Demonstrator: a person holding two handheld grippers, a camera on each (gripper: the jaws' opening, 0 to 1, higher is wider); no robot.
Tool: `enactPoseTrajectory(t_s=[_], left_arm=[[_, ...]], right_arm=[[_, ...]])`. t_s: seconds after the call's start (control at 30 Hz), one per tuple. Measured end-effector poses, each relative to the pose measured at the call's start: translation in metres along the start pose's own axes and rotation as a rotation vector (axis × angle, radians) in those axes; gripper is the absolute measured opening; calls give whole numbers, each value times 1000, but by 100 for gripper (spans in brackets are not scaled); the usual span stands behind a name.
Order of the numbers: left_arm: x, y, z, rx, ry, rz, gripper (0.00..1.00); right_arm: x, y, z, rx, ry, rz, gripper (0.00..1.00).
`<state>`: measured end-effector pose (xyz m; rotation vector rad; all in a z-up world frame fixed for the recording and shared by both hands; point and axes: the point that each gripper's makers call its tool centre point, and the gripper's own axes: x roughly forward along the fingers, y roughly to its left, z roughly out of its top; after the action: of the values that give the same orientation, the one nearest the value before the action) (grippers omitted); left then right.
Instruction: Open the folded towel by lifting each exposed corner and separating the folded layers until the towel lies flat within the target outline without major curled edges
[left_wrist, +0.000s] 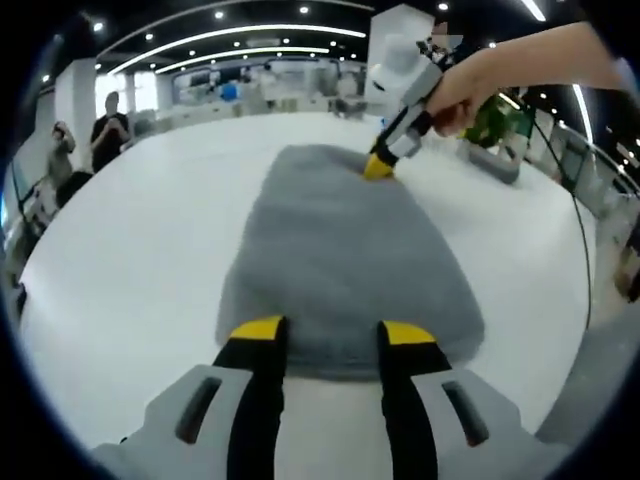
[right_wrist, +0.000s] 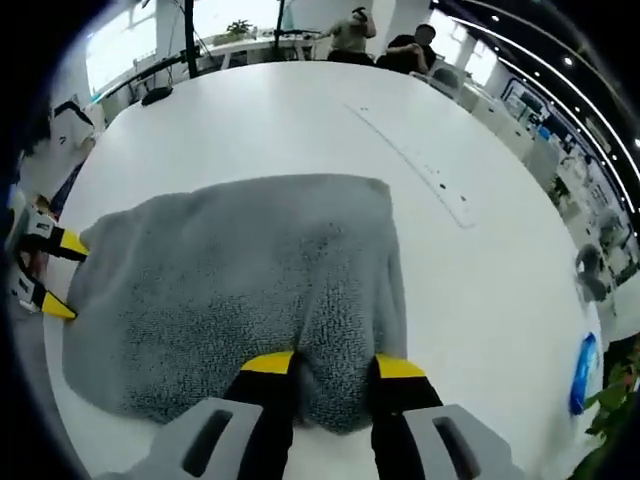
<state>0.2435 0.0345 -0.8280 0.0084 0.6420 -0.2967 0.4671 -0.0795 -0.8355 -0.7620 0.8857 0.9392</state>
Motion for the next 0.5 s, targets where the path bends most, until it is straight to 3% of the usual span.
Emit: enactPoseTrajectory(t_s=[0.3,0.5], left_arm=[[1,-4,0,2,5,-13,36],[2,-7,1,2,-9,-13,37]], right_arm=[[22,-13,34,-68,8,25,26],[28,-16,45,-93,-9,19,26]])
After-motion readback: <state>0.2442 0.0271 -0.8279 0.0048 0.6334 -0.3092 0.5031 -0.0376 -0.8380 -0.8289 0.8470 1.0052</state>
